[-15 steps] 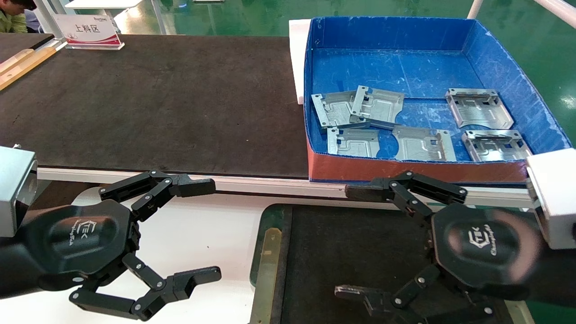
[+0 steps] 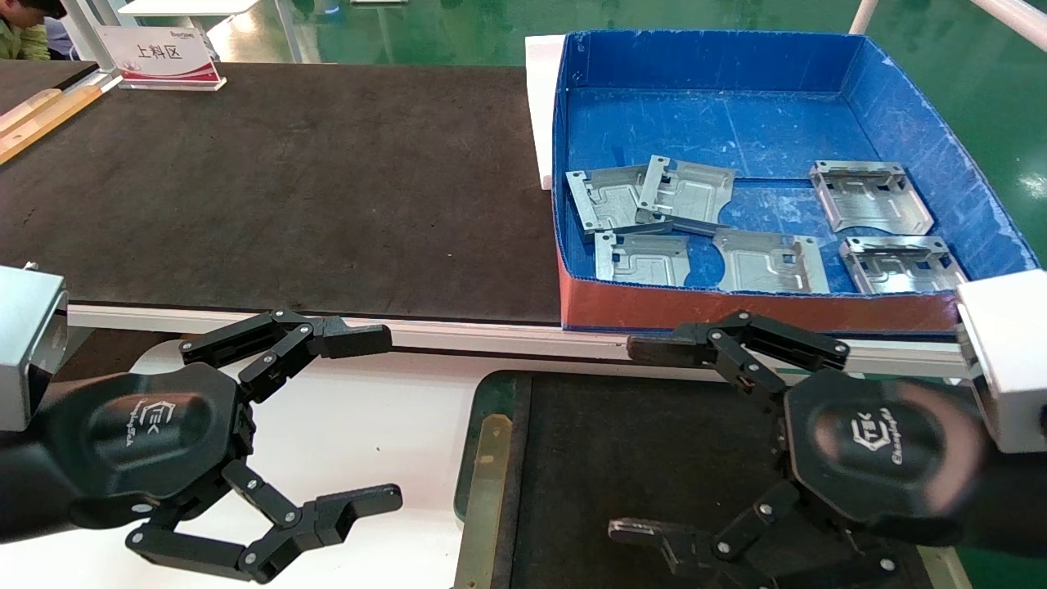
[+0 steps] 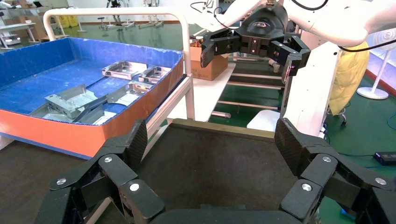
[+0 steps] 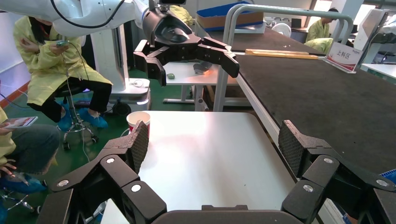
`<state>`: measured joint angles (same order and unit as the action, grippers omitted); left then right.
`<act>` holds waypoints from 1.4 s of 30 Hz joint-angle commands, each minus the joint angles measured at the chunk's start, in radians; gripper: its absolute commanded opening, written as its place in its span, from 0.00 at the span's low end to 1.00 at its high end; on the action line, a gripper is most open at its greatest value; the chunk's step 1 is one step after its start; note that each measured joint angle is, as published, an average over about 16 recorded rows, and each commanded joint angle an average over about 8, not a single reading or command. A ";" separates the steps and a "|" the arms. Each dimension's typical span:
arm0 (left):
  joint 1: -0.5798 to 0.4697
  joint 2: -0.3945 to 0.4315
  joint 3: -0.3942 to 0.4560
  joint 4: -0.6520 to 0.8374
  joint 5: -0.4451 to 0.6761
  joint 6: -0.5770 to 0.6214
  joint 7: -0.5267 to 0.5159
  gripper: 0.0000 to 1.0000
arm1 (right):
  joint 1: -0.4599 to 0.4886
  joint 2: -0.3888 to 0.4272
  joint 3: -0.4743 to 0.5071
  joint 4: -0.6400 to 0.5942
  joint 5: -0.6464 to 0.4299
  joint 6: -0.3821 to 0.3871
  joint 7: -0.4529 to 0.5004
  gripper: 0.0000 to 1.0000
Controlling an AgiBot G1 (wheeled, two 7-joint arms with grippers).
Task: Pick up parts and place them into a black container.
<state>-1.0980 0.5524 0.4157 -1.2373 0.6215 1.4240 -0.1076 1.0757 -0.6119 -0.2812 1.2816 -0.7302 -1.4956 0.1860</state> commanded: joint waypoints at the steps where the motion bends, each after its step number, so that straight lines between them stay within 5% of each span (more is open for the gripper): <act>1: 0.000 0.000 0.000 0.000 0.000 0.000 0.000 0.41 | 0.000 0.000 0.000 0.000 0.000 0.000 0.000 1.00; 4: 0.000 0.000 0.000 0.000 0.000 0.000 0.000 0.04 | 0.000 0.000 0.000 0.000 0.000 0.000 0.000 1.00; 5: 0.000 0.000 0.000 0.000 0.000 0.000 0.000 0.00 | 0.000 0.000 0.000 0.000 0.000 0.000 0.000 1.00; 42: 0.000 0.000 0.000 0.000 0.000 0.000 0.000 0.00 | 0.000 0.000 0.000 0.000 0.000 0.000 0.000 1.00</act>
<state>-1.0980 0.5524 0.4157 -1.2373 0.6215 1.4240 -0.1076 1.0757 -0.6119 -0.2812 1.2816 -0.7302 -1.4956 0.1860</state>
